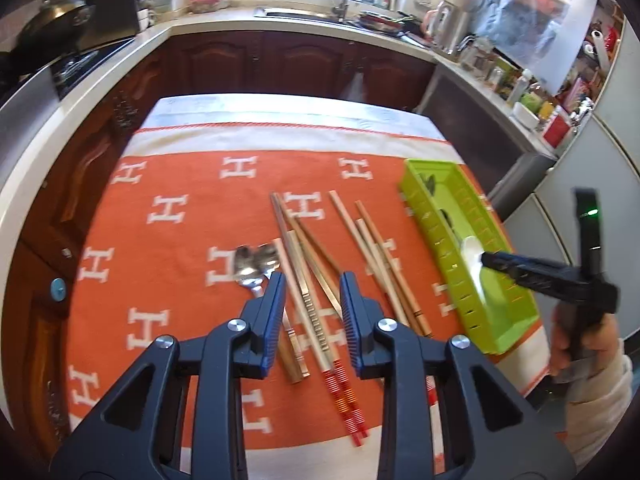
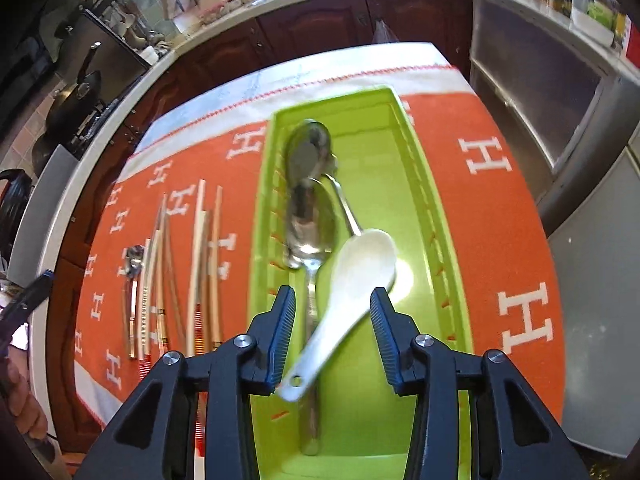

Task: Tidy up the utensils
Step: 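Move both open tools from the tray over the chopsticks on the blanket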

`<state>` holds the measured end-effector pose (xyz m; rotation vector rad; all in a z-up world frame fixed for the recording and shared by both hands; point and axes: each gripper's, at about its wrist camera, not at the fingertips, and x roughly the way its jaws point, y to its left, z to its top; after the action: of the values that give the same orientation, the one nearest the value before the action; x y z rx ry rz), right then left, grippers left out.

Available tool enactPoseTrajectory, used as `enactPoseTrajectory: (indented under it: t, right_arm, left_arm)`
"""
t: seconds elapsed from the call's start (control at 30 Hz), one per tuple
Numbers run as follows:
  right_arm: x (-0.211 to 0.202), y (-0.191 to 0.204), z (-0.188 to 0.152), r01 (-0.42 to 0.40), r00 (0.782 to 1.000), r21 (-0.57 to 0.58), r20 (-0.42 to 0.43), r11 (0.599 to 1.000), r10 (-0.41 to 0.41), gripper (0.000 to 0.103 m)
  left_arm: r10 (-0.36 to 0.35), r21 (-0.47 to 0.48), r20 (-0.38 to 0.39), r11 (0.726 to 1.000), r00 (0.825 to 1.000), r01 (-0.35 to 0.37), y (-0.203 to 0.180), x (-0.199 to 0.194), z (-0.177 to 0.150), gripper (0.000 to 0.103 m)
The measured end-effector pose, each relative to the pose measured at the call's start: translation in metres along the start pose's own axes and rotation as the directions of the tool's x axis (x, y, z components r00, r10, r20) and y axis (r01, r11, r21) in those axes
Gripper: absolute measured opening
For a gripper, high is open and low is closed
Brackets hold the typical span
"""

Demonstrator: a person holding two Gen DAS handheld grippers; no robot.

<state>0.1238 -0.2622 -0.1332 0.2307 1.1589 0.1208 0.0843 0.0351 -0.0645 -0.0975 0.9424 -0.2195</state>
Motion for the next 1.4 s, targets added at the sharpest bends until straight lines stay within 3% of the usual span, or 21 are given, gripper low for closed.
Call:
enactPoseTrajectory:
  t: [0.17, 0.33, 0.67, 0.83, 1.17, 1.4]
  right_arm:
    - [-0.025, 0.038, -0.003, -0.022, 0.999, -0.074, 0.043, 0.997, 0.025, 0.040]
    - [-0.038, 0.083, -0.008, -0.072, 0.996, -0.130, 0.050, 0.989, 0.079, 0.030]
    - [-0.029, 0.150, -0.025, -0.133, 0.991, -0.211, 0.000, 0.968, 0.136, 0.018]
    - [-0.003, 0.154, -0.035, -0.137, 0.990, -0.216, -0.050, 0.967, 0.130, 0.011]
    - [0.036, 0.134, -0.040, -0.123, 0.989, -0.157, -0.105, 0.980, 0.108, 0.010]
    - [0.055, 0.134, -0.035, -0.115, 0.988, -0.157, -0.124, 0.981, 0.095, 0.010]
  left_arm:
    - [0.031, -0.020, -0.026, 0.999, 0.999, -0.031, 0.018, 0.001, -0.009, 0.030]
    - [0.047, -0.037, -0.045, 0.998, 0.998, -0.048, 0.032, 0.003, -0.016, 0.030]
    - [0.038, -0.064, -0.090, 0.997, 0.995, -0.044, 0.048, 0.019, -0.032, 0.030]
    - [0.008, -0.051, -0.123, 0.999, 0.992, -0.014, 0.043, 0.037, -0.039, 0.030]
    - [-0.033, -0.094, -0.174, 0.995, 0.984, 0.017, 0.045, 0.077, -0.041, 0.030]
    - [-0.018, -0.122, -0.200, 0.993, 0.980, -0.006, 0.051, 0.102, -0.040, 0.030]
